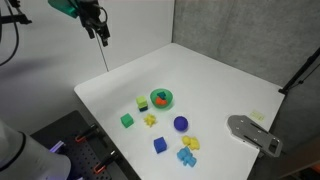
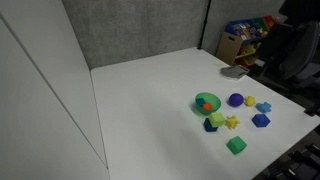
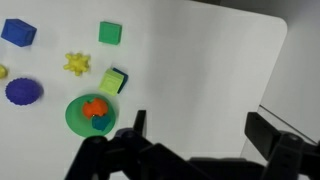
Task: Put the green toy on top of the yellow block
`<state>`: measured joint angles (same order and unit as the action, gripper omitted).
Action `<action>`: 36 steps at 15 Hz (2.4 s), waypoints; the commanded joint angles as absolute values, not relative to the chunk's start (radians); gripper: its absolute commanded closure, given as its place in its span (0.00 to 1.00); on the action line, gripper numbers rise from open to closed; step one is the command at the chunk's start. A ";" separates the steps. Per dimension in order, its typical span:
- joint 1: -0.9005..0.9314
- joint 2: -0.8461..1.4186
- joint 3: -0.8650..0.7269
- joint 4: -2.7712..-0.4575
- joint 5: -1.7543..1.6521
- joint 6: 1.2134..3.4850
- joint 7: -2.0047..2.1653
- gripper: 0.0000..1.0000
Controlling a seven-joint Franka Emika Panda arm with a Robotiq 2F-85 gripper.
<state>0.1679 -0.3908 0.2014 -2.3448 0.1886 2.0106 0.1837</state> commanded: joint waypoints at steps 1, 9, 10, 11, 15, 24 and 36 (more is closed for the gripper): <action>0.123 -0.263 0.216 -2.246 0.097 2.037 0.266 0.00; 0.094 0.016 0.161 -2.133 -0.011 2.189 0.271 0.00; 0.093 0.049 0.151 -2.114 -0.025 2.207 0.280 0.00; 0.093 0.082 0.139 -2.093 -0.033 2.220 0.282 0.00; 0.097 0.206 0.086 -1.999 -0.069 2.238 0.327 0.00; 0.127 0.465 -0.033 -1.829 -0.104 2.240 0.491 0.00; 0.172 0.646 -0.100 -1.740 -0.087 2.248 0.602 0.00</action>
